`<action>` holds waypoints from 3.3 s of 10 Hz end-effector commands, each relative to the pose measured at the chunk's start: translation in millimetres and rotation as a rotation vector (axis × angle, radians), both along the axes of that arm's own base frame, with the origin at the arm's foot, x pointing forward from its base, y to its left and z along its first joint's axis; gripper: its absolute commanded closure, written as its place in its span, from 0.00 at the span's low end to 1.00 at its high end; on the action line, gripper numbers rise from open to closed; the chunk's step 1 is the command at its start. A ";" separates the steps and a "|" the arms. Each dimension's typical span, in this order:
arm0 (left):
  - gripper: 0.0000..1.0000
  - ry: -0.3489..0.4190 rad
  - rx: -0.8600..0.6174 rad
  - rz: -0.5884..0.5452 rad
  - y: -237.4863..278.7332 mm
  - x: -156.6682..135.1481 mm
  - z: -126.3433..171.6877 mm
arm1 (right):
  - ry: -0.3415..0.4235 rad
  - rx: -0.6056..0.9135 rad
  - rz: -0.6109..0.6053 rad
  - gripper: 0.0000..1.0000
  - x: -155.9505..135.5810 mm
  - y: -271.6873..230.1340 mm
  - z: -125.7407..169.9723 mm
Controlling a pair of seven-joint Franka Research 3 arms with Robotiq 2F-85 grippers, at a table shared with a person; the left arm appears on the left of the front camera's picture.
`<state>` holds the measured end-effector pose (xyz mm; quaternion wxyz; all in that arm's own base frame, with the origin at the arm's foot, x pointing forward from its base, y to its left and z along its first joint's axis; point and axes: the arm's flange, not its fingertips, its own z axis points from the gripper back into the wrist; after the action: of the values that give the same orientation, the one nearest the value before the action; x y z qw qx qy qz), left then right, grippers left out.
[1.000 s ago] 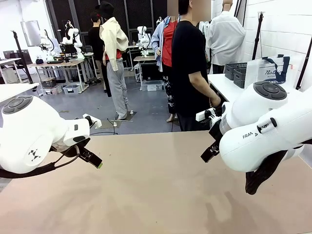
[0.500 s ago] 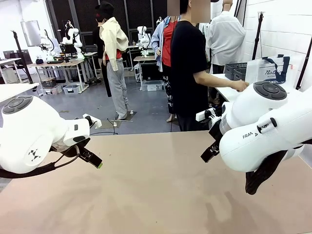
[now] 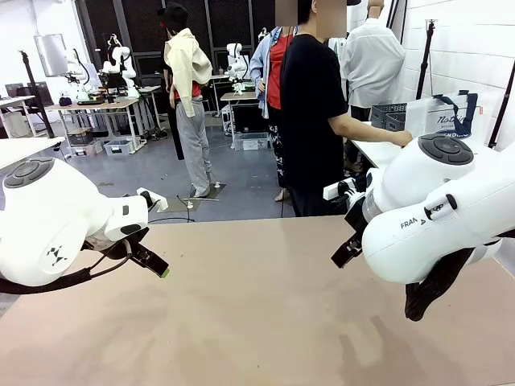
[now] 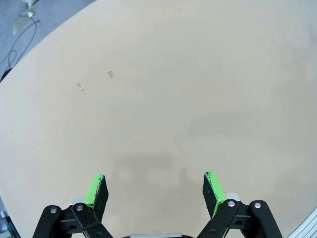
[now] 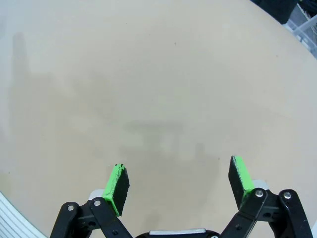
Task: Transfer purchased items from the store into the shopping bag.
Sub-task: Open the Reusable shopping bag in the center of the table.
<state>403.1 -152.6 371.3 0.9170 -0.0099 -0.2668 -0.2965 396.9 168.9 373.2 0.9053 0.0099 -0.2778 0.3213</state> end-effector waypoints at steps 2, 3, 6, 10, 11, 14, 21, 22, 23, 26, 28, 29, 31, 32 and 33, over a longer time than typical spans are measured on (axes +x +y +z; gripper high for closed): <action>0.00 0.000 -0.002 0.003 1.4 0.5 0.0 | 0.002 -0.001 0.000 0.00 -1.6 -0.7 -0.1; 0.00 0.000 -0.002 0.003 1.4 0.5 0.0 | 0.002 -0.001 0.000 0.00 -1.6 -0.7 -0.1; 0.00 0.000 -0.002 0.003 1.4 0.5 0.0 | 0.000 0.000 0.000 0.00 0.0 0.0 0.0; 0.00 0.000 -0.002 0.003 1.4 0.5 0.0 | -0.016 0.036 -0.002 0.00 1.5 0.4 3.0; 0.00 0.000 -0.002 0.003 1.4 0.5 0.0 | -0.020 0.036 -0.005 0.00 1.2 0.3 3.8; 0.00 0.000 -0.002 0.003 1.4 0.5 0.0 | -0.019 0.041 -0.017 0.00 2.6 -0.2 4.4; 0.00 0.000 -0.002 0.003 1.4 0.5 0.0 | -0.015 0.013 -0.007 0.00 1.6 -0.4 3.5; 0.00 0.000 -0.002 0.003 1.4 0.5 0.0 | -0.015 0.013 -0.007 0.00 1.6 -0.4 3.5; 0.00 0.000 -0.002 0.003 1.4 0.5 0.0 | -0.015 0.013 -0.007 0.00 1.6 -0.4 3.5; 0.00 0.000 -0.002 0.003 1.4 0.5 0.0 | -0.015 0.013 -0.007 0.00 1.6 -0.4 3.5; 0.00 0.000 -0.002 0.003 1.4 0.5 0.0 | -0.015 0.013 -0.007 0.00 1.6 -0.4 3.5; 0.00 0.000 -0.002 0.003 1.4 0.5 0.0 | -0.015 0.013 -0.007 0.00 1.6 -0.4 3.5; 0.00 0.031 0.008 -0.033 -4.6 -3.4 2.1 | 0.028 0.020 0.017 0.00 -0.2 1.4 4.5; 0.00 0.111 -0.021 -0.091 -7.7 -9.2 10.7 | 0.056 0.022 0.052 0.00 -2.9 2.5 6.4; 0.00 0.165 -0.070 -0.112 -7.7 -12.7 18.0 | 0.073 0.047 0.075 0.00 -4.8 2.9 9.2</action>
<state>390.1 -172.5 371.5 0.9182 -0.0408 -0.2276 -0.3215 390.2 180.7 373.2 0.9051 0.0273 -0.2647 0.3317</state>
